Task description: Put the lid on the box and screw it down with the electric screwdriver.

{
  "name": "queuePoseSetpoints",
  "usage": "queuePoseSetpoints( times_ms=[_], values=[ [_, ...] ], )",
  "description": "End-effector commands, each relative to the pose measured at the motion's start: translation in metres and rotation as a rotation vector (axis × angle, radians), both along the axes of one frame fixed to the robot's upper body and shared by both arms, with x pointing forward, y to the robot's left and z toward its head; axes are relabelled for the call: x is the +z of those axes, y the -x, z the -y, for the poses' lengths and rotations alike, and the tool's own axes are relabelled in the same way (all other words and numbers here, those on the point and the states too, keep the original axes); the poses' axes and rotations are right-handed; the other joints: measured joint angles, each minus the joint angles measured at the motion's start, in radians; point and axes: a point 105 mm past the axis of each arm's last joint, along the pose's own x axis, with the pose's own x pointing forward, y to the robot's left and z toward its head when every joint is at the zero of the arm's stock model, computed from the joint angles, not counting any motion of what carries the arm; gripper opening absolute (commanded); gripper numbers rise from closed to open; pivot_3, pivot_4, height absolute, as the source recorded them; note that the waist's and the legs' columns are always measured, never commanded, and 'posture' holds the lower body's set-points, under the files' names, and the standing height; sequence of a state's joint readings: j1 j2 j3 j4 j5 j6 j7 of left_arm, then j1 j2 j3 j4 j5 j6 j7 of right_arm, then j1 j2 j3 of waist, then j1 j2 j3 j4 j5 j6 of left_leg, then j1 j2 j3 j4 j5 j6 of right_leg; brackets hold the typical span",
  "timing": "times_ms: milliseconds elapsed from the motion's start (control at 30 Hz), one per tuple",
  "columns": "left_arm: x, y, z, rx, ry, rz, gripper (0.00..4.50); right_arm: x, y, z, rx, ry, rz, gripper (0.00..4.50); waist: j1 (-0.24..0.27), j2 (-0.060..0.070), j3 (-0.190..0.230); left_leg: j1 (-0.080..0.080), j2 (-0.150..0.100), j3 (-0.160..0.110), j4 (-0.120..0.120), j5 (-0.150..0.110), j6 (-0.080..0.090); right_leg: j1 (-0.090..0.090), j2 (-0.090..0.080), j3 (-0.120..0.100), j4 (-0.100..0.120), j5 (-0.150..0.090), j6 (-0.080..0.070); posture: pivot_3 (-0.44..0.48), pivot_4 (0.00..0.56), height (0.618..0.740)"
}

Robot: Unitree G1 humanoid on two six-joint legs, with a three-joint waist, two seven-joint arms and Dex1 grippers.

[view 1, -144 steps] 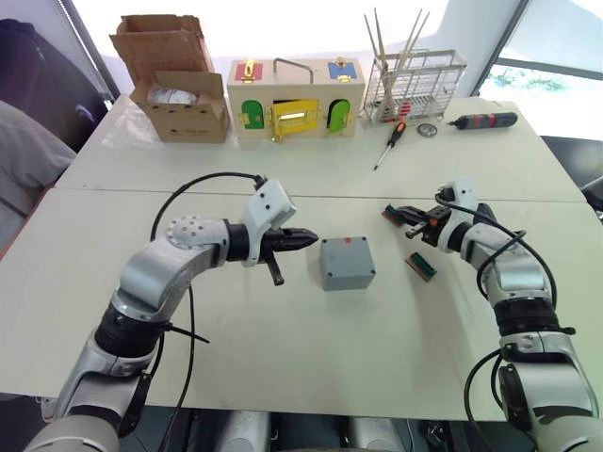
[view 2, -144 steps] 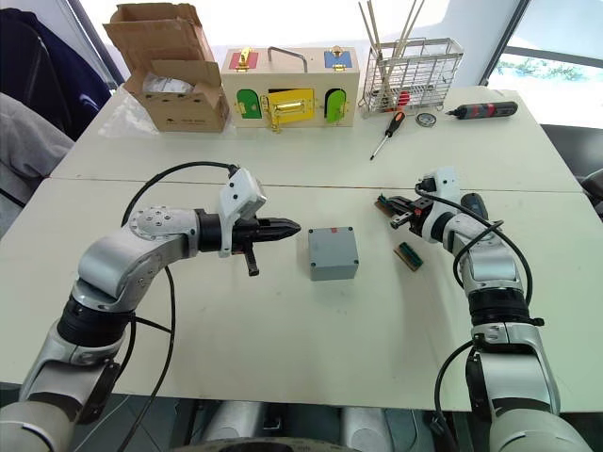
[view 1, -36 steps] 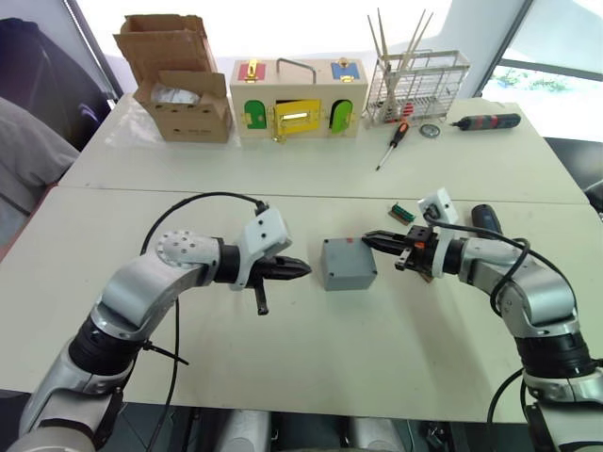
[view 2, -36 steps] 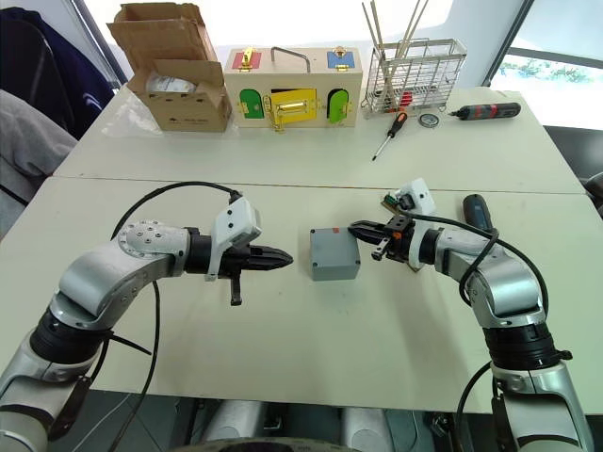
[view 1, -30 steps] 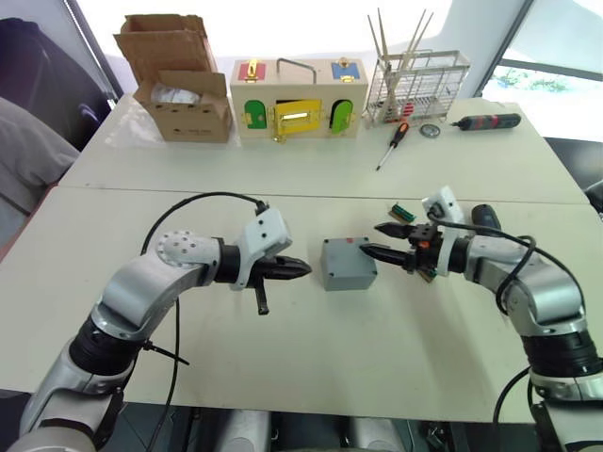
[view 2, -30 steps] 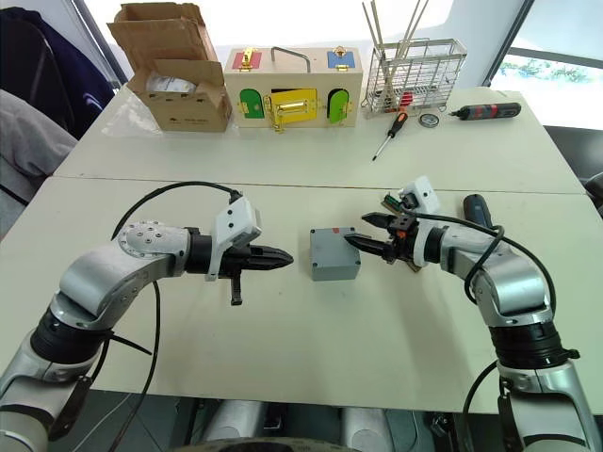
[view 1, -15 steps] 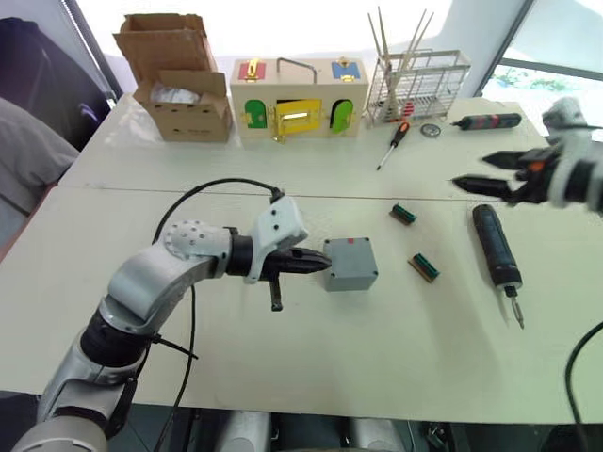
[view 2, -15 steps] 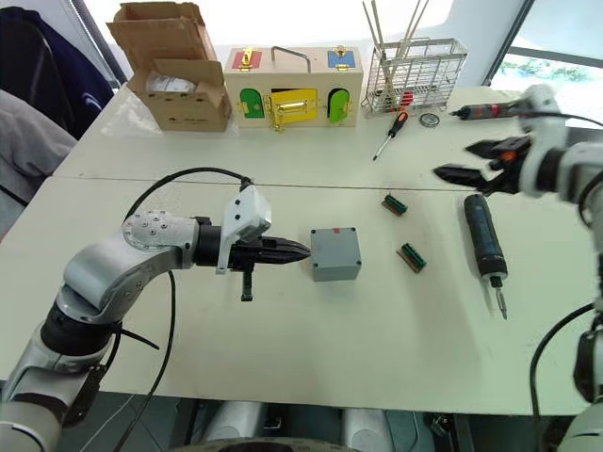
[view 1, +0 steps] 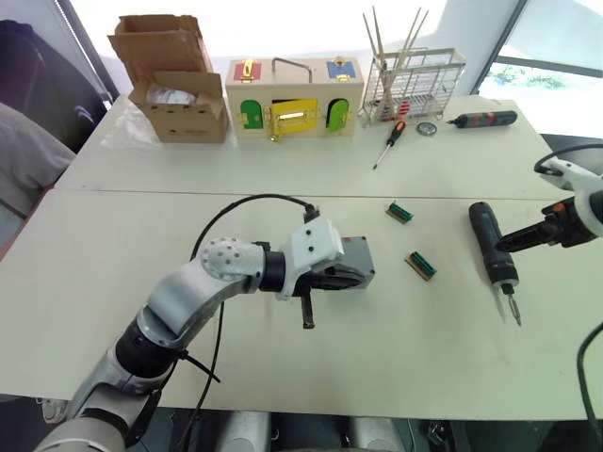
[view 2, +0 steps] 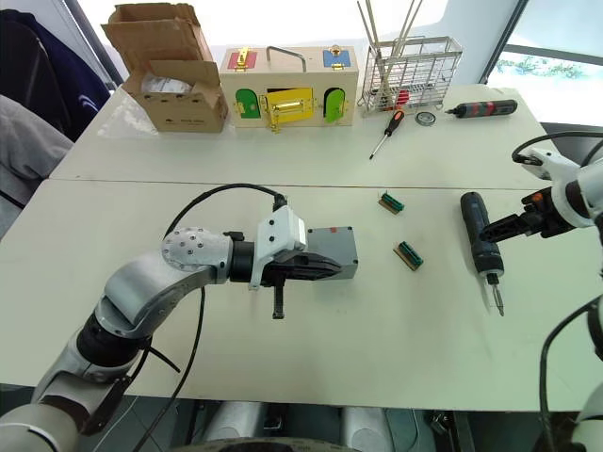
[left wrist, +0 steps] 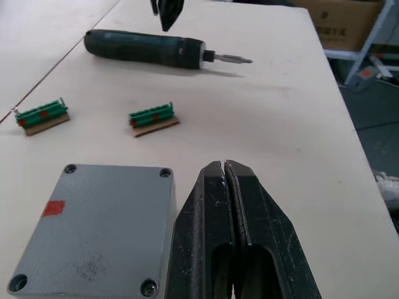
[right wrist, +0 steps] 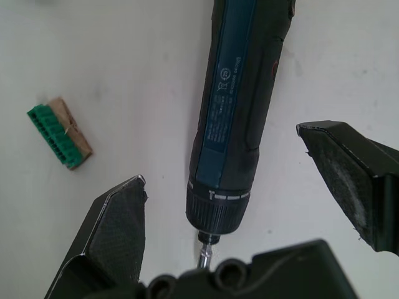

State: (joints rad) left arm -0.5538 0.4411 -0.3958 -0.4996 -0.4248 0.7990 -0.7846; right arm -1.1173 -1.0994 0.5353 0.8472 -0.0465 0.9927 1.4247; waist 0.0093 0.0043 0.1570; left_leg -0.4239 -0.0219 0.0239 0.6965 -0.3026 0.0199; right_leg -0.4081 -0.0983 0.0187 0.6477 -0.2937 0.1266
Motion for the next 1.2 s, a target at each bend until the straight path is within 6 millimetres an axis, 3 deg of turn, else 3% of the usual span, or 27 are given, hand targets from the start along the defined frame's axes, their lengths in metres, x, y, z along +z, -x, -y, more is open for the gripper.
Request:
queuePoseSetpoints(
  times_ms=[33,433,533,733,967,1067,1167,1200],
  values=[
    [0.006,-0.003,0.002,0.027,0.02,0.048,0.0,-0.003,0.001,0.01,-0.031,0.029,-0.018,4.48,0.004,0.0,0.0,0.0,0.0,0.0,0.0,0.0,0.0,0.0,0.0,0.0,0.0,0.0,0.0,0.0,0.15,0.74],
    [0.002,-0.004,0.005,0.053,0.028,0.039,0.0,-0.03,-0.004,0.013,-0.082,0.064,-0.078,4.48,0.0,0.0,0.0,0.0,-0.001,0.0,0.0,0.001,-0.001,0.0,0.0,0.0,0.0,0.0,0.0,0.0,0.15,0.74],
    [0.001,-0.006,0.004,0.065,0.027,0.039,0.0,-0.038,-0.005,0.01,-0.074,0.073,-0.095,3.86,0.001,0.0,0.0,0.0,-0.001,0.0,0.0,0.001,-0.001,0.0,0.0,0.0,0.0,0.0,0.0,0.0,0.15,0.74],
    [-0.001,-0.008,0.005,0.072,0.023,0.042,0.0,-0.047,-0.003,0.01,-0.047,0.112,-0.13,1.95,0.0,0.0,0.0,0.0,-0.001,-0.001,0.0,0.001,-0.001,0.001,0.0,-0.001,0.0,0.0,0.0,0.0,0.15,0.74],
    [-0.002,-0.008,0.004,0.078,0.02,0.044,0.0,-0.057,0.006,0.018,-0.041,0.136,-0.171,1.91,0.003,-0.001,-0.001,0.001,-0.001,-0.002,0.001,0.001,-0.001,0.003,0.0,-0.001,0.0,0.0,0.0,0.0,0.15,0.74],
    [-0.003,-0.009,0.003,0.081,0.014,0.044,0.0,-0.055,0.001,0.017,-0.04,0.133,-0.137,1.91,0.003,-0.001,-0.001,0.003,-0.001,-0.002,0.001,0.001,-0.001,0.005,0.0,-0.001,0.0,0.0,0.0,0.0,0.15,0.74],
    [-0.004,-0.011,0.0,0.083,0.002,0.045,0.0,-0.028,-0.02,0.008,-0.068,0.07,0.024,1.91,0.0,-0.001,-0.001,0.003,-0.001,-0.002,0.001,0.001,-0.001,0.005,0.0,-0.001,0.0,0.0,0.0,0.0,0.15,0.74],
    [-0.005,-0.012,-0.003,0.082,-0.007,0.046,0.0,-0.008,-0.031,0.001,-0.087,0.013,0.121,1.91,-0.003,0.0,0.0,0.003,-0.001,-0.001,0.001,0.001,-0.001,0.005,0.0,-0.001,0.0,0.0,0.0,0.0,0.15,0.74]
  ],
)
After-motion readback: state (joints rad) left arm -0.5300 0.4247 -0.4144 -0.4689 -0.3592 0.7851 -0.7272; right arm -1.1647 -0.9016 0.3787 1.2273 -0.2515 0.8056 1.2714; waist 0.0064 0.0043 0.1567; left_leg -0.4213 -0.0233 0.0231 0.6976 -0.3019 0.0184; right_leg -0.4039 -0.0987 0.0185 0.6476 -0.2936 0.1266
